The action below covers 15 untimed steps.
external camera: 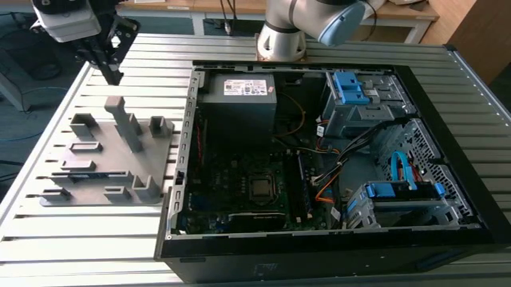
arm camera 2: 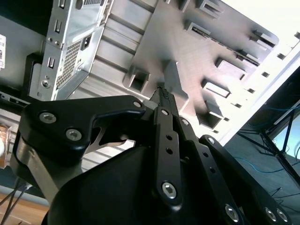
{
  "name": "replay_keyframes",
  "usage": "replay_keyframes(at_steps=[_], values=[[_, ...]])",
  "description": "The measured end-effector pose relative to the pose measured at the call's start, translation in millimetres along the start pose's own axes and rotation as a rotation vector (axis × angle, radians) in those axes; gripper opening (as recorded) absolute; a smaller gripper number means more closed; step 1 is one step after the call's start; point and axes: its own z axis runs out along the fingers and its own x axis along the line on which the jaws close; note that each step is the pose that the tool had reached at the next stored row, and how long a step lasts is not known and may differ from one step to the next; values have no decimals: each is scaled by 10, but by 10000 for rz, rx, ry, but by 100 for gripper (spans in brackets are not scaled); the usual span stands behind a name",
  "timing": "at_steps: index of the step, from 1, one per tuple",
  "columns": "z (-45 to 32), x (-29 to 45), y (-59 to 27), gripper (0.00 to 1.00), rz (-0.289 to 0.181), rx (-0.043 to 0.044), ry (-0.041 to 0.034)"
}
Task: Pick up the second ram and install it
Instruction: 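Reach for the second ram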
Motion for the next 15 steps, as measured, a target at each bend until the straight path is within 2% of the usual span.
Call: replay_keyframes(at_steps=[15], values=[[36,166,-128,10,-1,1,1]])
